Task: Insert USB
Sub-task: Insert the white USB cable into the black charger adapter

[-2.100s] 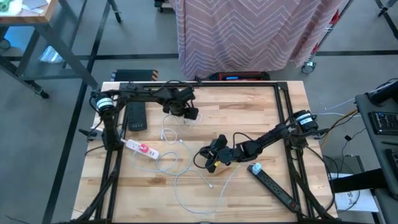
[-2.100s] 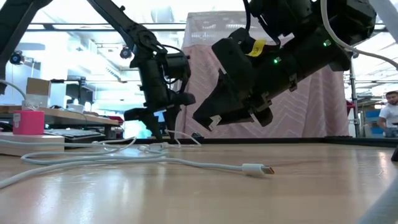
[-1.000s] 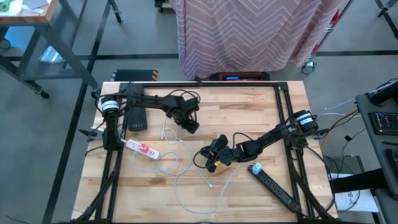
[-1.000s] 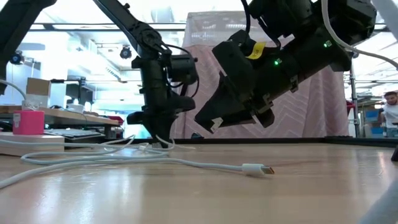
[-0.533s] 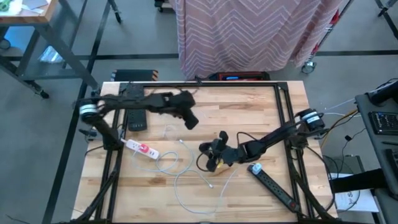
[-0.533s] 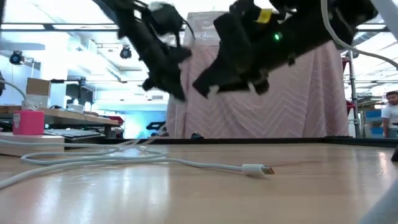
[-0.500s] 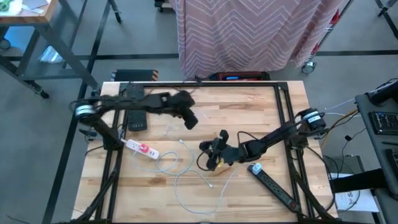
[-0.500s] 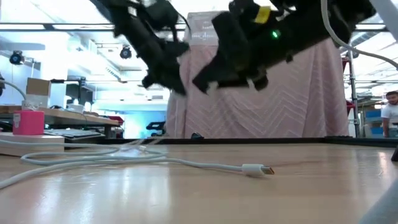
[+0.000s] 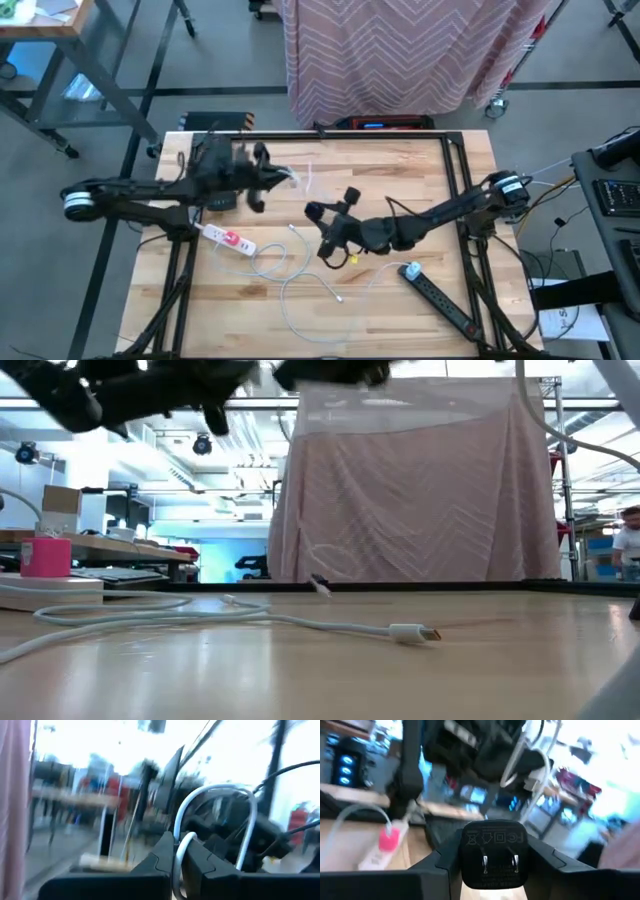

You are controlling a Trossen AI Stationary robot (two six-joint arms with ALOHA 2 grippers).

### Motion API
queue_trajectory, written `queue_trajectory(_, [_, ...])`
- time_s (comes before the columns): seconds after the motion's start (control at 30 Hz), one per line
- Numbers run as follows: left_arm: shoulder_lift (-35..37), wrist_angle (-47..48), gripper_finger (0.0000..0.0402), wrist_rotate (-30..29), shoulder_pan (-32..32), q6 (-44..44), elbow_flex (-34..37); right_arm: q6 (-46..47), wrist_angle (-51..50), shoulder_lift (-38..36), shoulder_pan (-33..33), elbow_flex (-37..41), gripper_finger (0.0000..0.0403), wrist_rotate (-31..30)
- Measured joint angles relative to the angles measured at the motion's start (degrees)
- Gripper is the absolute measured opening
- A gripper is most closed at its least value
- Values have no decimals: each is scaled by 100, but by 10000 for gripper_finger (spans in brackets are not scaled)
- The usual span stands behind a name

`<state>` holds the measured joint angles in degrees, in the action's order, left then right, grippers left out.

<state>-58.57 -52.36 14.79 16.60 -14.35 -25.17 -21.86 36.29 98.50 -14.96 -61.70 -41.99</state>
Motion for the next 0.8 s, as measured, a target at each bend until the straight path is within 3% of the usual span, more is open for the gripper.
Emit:
queue_trajectory(0.2, [280, -1377, 0, 256, 15, 124, 283, -5, -4, 97, 38, -761, 131, 1812])
queue_trajectory(0.47, [62, -1727, 2, 1191, -43, -781, -215, 141, 113, 640, 135, -1234, 131, 2154])
queue_trajectory(0.63, [-11, -1932, 3, 1602, -119, -1175, -429, 136, 228, 856, 136, -1644, 131, 2941])
queue_trajectory(0.8, [-6, -1930, 3, 1628, -278, -1227, -512, -214, 195, 766, 118, -1752, 131, 3622])
